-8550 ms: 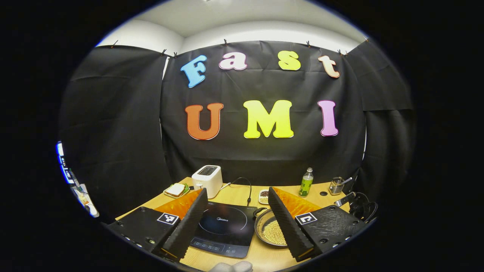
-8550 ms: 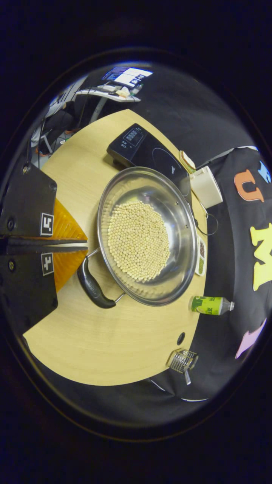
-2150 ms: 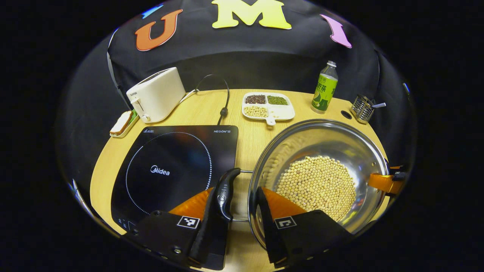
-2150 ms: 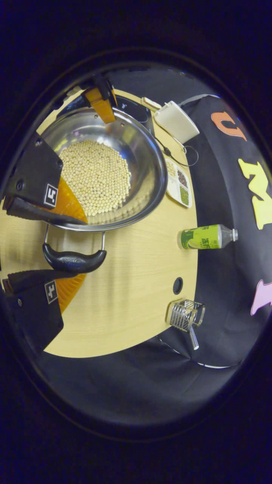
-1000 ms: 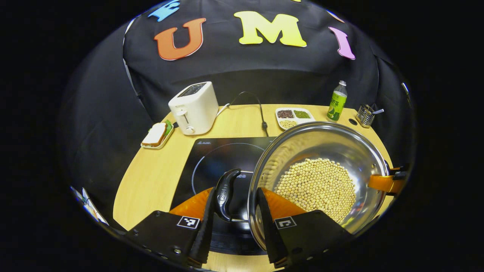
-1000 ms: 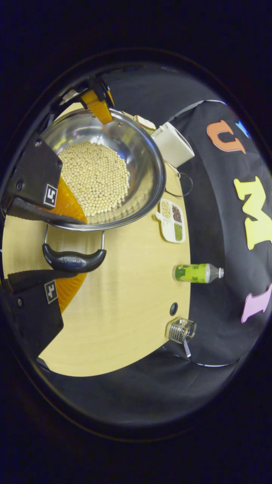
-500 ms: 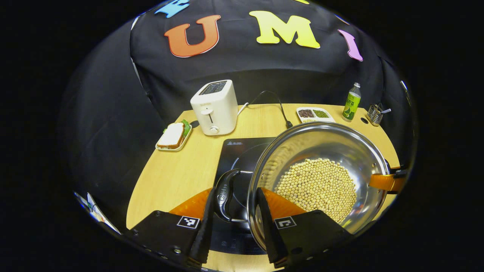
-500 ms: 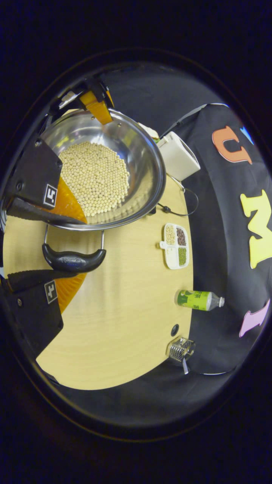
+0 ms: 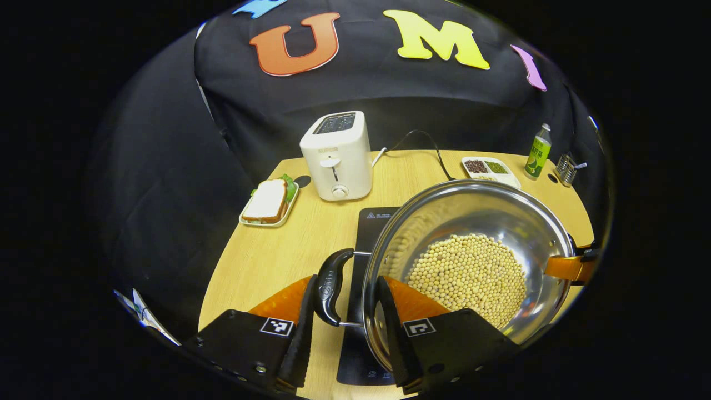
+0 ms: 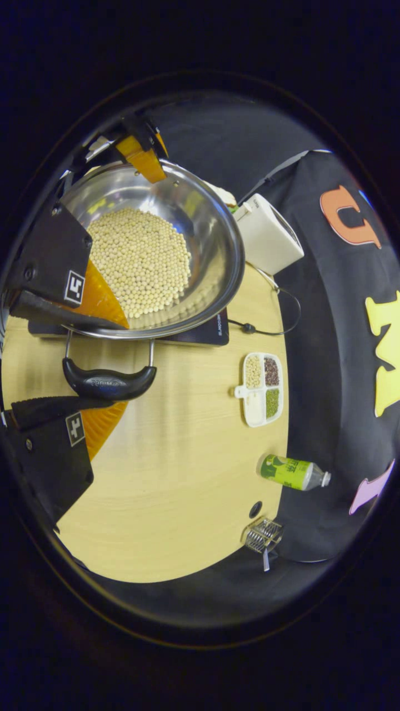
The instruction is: First push the handle of the pot to place it horizontally, then grasp the pot with both hands and set it on the induction cooktop.
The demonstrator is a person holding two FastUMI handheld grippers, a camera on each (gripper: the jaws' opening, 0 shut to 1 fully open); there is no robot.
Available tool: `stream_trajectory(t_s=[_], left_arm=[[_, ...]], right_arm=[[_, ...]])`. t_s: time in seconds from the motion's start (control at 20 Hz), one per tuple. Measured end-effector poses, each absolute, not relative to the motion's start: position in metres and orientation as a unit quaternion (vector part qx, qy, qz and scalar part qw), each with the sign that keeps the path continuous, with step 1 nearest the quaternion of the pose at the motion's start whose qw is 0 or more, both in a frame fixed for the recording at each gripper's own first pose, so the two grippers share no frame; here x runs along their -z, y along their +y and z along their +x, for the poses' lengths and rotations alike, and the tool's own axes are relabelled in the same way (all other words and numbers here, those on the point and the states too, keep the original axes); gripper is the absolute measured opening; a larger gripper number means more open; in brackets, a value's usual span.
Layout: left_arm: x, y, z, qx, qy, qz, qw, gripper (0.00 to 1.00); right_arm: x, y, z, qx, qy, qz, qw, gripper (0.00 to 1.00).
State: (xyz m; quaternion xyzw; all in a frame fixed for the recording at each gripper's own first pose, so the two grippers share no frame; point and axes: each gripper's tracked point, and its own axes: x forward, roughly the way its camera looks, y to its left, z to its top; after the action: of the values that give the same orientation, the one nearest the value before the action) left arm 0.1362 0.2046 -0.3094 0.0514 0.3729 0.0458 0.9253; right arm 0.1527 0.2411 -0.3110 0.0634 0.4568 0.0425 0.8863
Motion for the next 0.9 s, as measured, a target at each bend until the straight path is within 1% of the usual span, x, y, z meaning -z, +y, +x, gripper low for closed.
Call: stream_trajectory(t_s=[0.4,0.7,0.75,0.8,0.9], left_arm=[[0.322,0.207,0.153,-0.037,0.383,0.05,0.922,0.57],[0.329,0.21,0.157,-0.022,0.387,0.057,0.92,0.57],[0.328,0.209,0.159,-0.022,0.381,0.056,0.923,0.47],[0.328,0.209,0.158,-0.022,0.383,0.056,0.922,0.57],[0.328,0.21,0.157,-0.028,0.38,0.054,0.923,0.57]], right_arm=[[0.32,0.245,0.164,-0.026,0.468,0.066,0.881,0.54],[0.32,0.247,0.165,-0.018,0.462,0.06,0.885,0.55],[0.32,0.247,0.164,-0.015,0.461,0.062,0.885,0.55],[0.32,0.247,0.164,-0.013,0.46,0.061,0.886,0.55],[0.32,0.247,0.164,-0.014,0.457,0.06,0.887,0.56]])
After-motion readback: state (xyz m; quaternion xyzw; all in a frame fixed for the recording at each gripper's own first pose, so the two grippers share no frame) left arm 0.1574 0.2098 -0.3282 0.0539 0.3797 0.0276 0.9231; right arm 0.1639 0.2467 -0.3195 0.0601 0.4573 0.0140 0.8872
